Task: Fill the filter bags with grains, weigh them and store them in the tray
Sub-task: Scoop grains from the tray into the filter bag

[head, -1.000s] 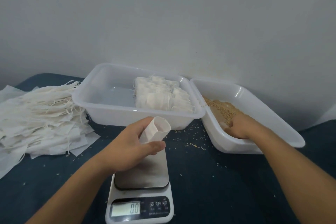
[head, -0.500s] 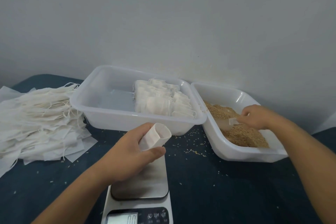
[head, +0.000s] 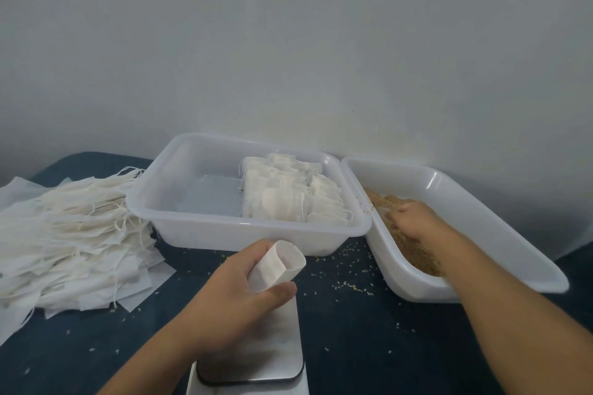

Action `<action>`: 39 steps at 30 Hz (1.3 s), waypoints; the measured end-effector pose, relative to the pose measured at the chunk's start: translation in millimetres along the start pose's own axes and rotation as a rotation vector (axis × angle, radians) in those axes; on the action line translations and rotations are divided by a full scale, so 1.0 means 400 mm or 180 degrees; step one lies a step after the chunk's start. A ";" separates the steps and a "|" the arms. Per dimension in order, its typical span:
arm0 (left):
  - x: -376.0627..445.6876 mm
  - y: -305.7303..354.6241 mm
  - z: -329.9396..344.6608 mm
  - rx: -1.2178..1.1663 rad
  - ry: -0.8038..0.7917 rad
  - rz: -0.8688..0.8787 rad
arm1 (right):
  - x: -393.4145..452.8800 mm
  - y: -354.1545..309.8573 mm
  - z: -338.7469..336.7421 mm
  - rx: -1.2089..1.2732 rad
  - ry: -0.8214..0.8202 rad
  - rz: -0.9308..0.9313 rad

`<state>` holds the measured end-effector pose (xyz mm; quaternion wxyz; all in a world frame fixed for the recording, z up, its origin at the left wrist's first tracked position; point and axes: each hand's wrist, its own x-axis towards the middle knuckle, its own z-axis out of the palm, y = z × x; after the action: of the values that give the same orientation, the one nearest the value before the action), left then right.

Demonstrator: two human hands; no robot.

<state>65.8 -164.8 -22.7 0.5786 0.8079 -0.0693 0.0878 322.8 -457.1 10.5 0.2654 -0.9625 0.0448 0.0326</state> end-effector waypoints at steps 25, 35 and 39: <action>0.013 -0.010 -0.021 -0.0204 0.0622 -0.0556 | -0.385 -0.059 -0.120 0.2729 0.0082 -0.0731; 0.013 -0.005 -0.034 0.0176 0.0742 -0.0514 | -0.441 -0.046 -0.088 0.1798 -0.1109 -0.1456; 0.014 -0.007 -0.036 0.0325 0.0709 -0.0475 | -0.436 -0.060 -0.125 0.1241 -0.1062 -0.1644</action>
<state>71.2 -150.2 -19.5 0.5458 0.8245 0.0601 0.1371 153.7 -450.0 80.7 0.4470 -0.8549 -0.2384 0.1119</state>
